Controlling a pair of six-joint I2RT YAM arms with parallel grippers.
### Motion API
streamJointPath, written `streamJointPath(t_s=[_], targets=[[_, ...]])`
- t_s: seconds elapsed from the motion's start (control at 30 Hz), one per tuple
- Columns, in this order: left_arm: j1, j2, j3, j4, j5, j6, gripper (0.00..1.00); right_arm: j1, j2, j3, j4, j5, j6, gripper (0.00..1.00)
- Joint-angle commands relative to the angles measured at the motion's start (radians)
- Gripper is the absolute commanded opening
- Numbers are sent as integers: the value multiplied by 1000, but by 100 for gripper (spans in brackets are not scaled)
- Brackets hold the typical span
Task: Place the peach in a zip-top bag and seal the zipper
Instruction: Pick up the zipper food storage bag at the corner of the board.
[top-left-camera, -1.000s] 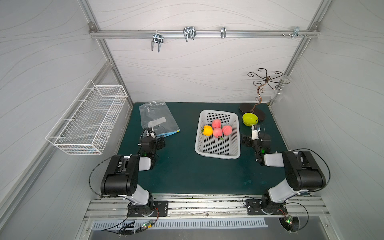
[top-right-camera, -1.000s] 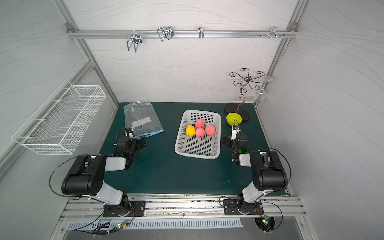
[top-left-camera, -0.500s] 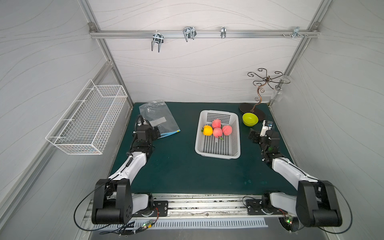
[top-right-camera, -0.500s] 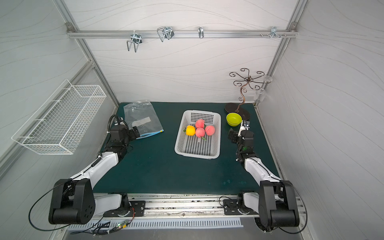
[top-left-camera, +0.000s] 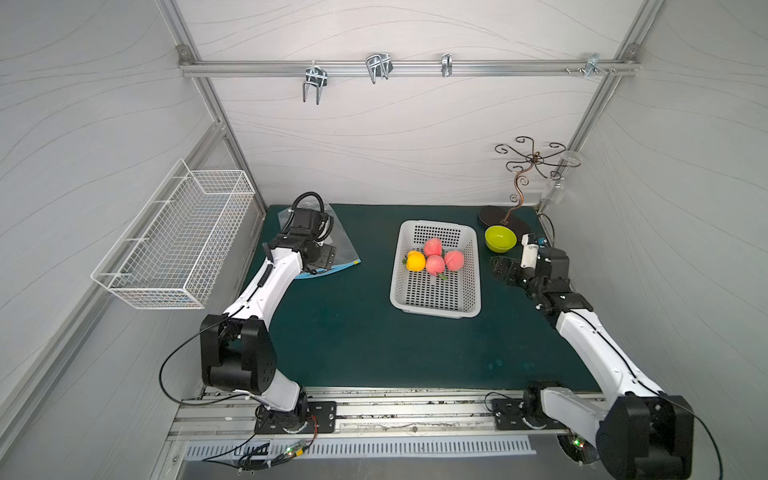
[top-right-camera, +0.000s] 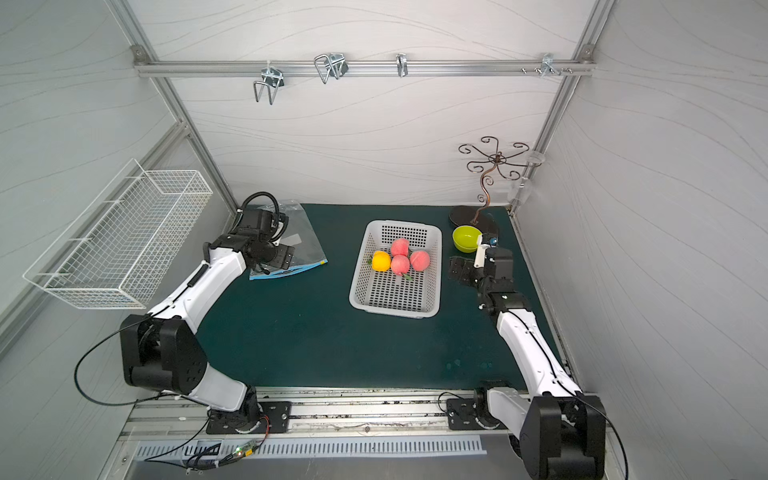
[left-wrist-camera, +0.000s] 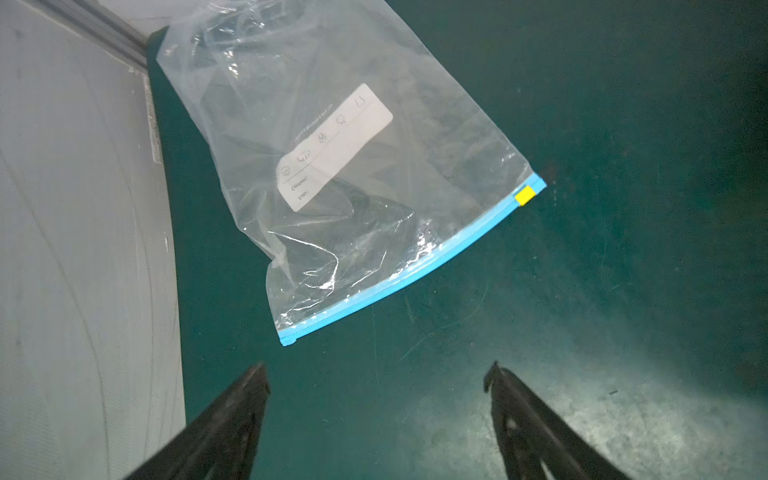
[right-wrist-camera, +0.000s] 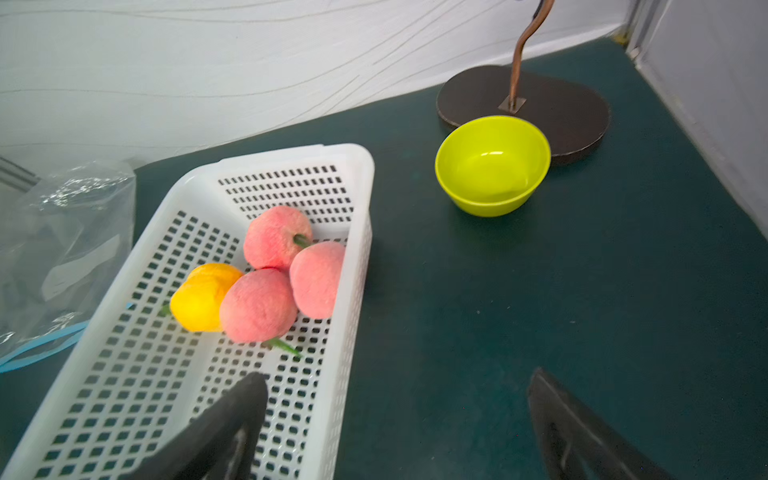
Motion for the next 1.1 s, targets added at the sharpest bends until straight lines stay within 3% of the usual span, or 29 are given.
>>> streamJointPath(t_s=[0.0, 0.13, 0.3, 0.5, 0.87, 1.07], targets=[[-26, 13, 53, -91, 10, 183, 86, -1, -21, 14, -89, -75, 28, 99], [-56, 36, 19, -57, -59, 317, 82, -1, -25, 12, -94, -80, 34, 99], [-57, 37, -122, 188, -118, 414, 82, -2, -20, 9, -94, -83, 33, 99], [-56, 85, -180, 349, -147, 481, 82, -10, -4, 9, -93, -77, 28, 99], [-56, 248, -159, 443, -210, 485, 79, -59, 2, 2, -90, -107, 36, 99], [-56, 303, -133, 469, -253, 472, 71, -69, 6, 1, -88, -119, 40, 99]])
